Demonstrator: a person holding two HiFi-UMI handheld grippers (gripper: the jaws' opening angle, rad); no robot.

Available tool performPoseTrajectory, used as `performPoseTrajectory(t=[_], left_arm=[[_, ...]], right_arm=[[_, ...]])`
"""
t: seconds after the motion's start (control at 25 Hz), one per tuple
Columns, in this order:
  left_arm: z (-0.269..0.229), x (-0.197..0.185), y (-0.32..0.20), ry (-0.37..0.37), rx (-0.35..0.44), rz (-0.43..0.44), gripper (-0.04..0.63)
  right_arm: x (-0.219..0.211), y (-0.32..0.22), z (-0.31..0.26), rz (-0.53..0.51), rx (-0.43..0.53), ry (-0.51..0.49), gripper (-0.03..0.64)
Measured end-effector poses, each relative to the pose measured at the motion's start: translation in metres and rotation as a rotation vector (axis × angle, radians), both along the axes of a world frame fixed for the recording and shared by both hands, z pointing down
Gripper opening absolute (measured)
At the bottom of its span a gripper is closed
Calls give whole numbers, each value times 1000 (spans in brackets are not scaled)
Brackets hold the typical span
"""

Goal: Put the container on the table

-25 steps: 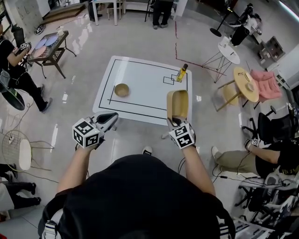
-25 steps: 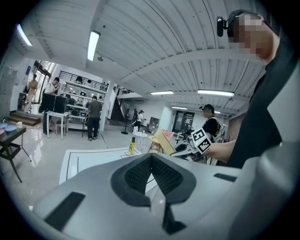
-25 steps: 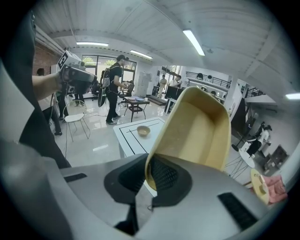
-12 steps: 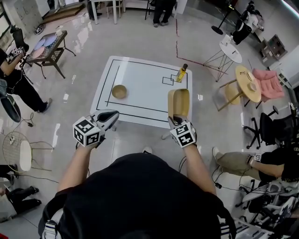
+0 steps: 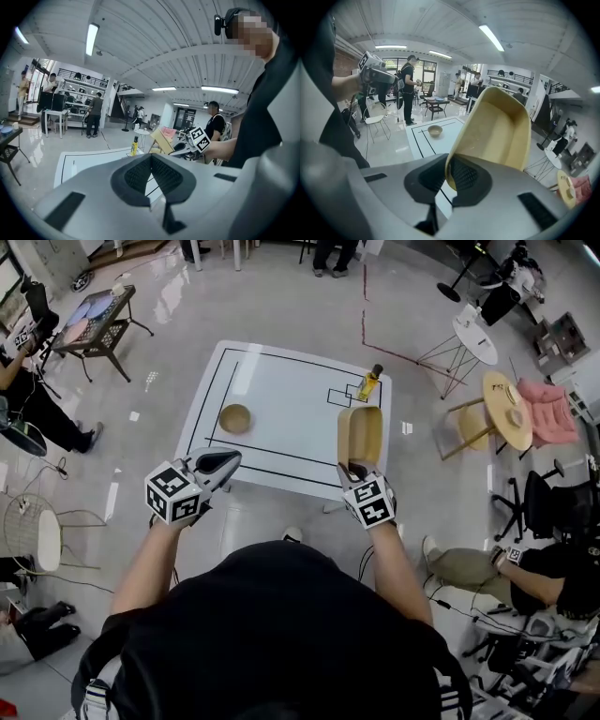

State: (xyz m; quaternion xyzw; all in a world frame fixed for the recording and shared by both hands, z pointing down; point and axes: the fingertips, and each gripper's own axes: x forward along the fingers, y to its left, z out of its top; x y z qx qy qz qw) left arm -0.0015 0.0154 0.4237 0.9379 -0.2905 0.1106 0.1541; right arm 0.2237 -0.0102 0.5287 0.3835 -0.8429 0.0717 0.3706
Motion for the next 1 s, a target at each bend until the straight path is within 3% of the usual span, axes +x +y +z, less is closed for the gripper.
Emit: performPoseTrajectory(t=[1.0], left_arm=[[10, 47, -83, -22, -41, -80, 6]], right_arm=[[39, -74, 21, -95, -73, -18, 17]])
